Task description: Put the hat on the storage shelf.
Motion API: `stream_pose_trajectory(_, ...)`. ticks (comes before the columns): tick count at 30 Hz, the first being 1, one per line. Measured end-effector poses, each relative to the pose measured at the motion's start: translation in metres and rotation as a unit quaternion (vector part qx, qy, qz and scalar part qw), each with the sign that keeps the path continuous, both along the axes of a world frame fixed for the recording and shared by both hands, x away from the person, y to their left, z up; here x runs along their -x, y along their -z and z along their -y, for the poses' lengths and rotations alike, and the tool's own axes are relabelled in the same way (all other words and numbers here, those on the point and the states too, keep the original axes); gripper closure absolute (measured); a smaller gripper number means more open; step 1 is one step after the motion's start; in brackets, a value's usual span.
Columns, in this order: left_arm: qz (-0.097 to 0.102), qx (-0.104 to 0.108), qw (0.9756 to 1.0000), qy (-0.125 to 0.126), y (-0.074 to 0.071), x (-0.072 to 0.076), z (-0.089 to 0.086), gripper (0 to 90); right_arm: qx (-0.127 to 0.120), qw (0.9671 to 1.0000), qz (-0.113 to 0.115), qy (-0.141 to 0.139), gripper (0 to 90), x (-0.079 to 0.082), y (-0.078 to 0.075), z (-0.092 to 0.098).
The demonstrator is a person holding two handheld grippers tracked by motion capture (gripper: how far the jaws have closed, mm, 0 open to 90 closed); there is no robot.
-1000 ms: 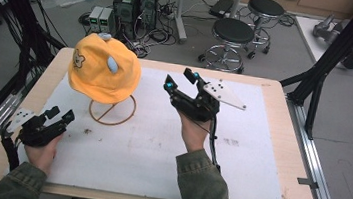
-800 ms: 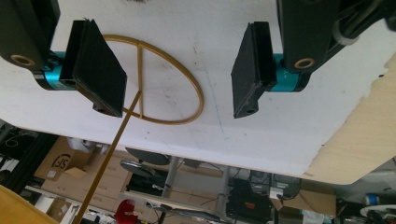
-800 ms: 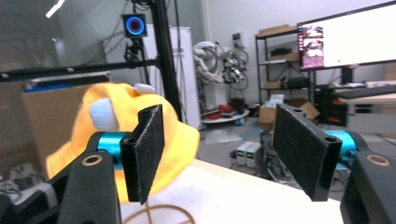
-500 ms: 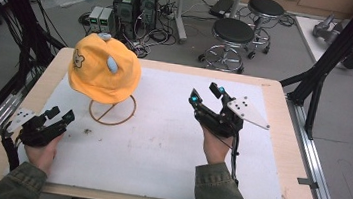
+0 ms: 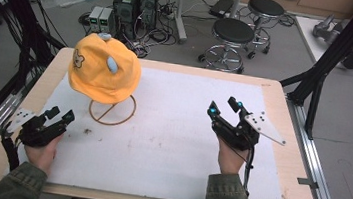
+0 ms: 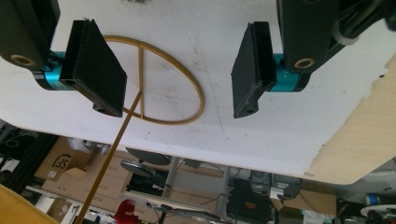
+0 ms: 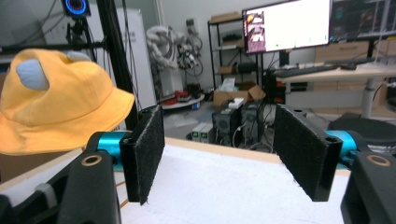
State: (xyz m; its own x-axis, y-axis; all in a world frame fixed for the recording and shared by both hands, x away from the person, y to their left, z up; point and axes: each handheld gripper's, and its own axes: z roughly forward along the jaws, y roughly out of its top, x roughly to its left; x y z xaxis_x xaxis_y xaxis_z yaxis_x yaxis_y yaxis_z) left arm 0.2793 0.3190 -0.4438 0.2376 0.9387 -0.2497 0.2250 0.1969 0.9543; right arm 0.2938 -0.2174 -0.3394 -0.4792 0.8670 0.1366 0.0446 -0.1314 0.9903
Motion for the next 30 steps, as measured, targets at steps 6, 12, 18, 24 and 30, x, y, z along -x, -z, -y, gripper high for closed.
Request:
stream_pose_trajectory(6, 0.001, 0.000, 1.0000, 0.000, 0.000, 0.000, 0.000, 35.8, -0.004, 0.9996, -0.009, 0.028, 33.6, 0.009, 0.007, 0.023)
stream_pose_trajectory(12, 0.001, 0.001, 1.0000, 0.000, 0.000, 0.000, 0.000, 35.8, 0.003, 0.9980, -0.021, 0.059, 33.6, 0.017, 0.016, 0.042)
stream_pose_trajectory(18, 0.001, 0.002, 1.0000, 0.001, 0.000, 0.000, -0.001, 35.8, 0.033, 0.9935, -0.040, 0.101, 32.8, 0.022, 0.033, 0.059)
stream_pose_trajectory(24, 0.002, 0.005, 1.0000, 0.001, 0.000, 0.000, 0.000, 35.8, 0.051, 0.9842, -0.074, 0.152, 30.0, 0.027, 0.058, 0.076)
stream_pose_trajectory(30, 0.003, 0.008, 1.0000, 0.003, 0.000, -0.001, 0.000, 35.8, 0.029, 0.9739, -0.116, 0.193, 28.4, 0.034, 0.077, 0.088)
